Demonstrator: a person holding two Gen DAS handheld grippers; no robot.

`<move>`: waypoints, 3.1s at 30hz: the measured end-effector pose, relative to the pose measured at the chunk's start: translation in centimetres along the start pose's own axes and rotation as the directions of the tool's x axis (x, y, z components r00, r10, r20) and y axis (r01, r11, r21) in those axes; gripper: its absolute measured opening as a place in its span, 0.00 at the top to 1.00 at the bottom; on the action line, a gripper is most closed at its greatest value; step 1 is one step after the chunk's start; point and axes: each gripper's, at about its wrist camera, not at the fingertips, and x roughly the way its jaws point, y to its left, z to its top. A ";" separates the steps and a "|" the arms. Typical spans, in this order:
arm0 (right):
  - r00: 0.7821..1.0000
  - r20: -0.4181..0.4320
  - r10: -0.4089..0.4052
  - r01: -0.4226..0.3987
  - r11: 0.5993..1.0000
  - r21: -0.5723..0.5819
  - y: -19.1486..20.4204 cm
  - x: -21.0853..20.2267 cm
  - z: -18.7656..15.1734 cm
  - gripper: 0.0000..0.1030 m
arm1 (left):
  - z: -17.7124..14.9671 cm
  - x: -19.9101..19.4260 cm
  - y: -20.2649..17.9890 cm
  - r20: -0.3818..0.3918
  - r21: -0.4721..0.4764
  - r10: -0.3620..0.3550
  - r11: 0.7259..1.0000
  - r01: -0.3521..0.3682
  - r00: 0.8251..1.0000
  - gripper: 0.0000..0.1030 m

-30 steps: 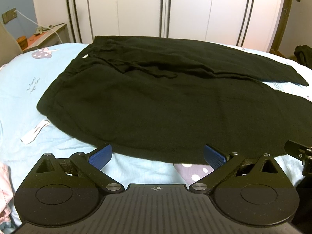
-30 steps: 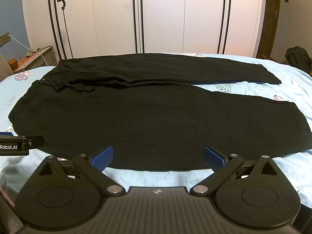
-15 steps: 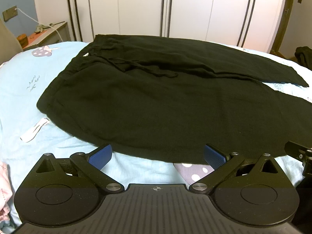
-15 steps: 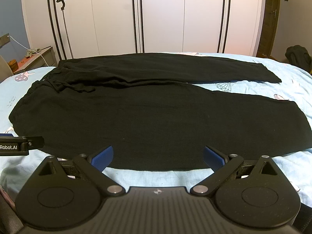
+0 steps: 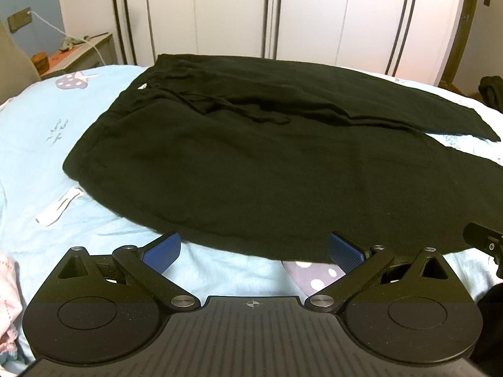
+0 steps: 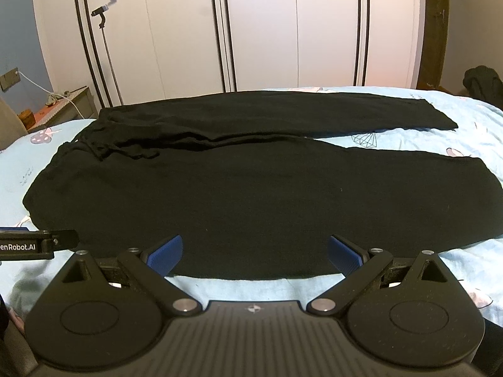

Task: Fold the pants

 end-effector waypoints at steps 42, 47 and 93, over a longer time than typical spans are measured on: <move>0.999 -0.028 -0.038 0.045 0.943 0.329 -14.8 13.8 14.1 0.69 | 7.6 10.5 1.7 0.163 -0.287 0.319 0.921 -0.265 0.934 0.00; 0.979 -0.088 -0.182 0.202 0.862 0.465 -21.9 22.4 21.4 0.69 | 6.8 14.7 2.9 0.183 -0.347 0.325 0.904 -0.249 0.928 0.00; 0.980 0.140 -0.141 -0.044 0.534 0.844 -30.7 13.3 3.5 0.26 | 26.3 23.5 7.9 0.188 -0.525 -0.268 0.785 0.327 0.945 0.27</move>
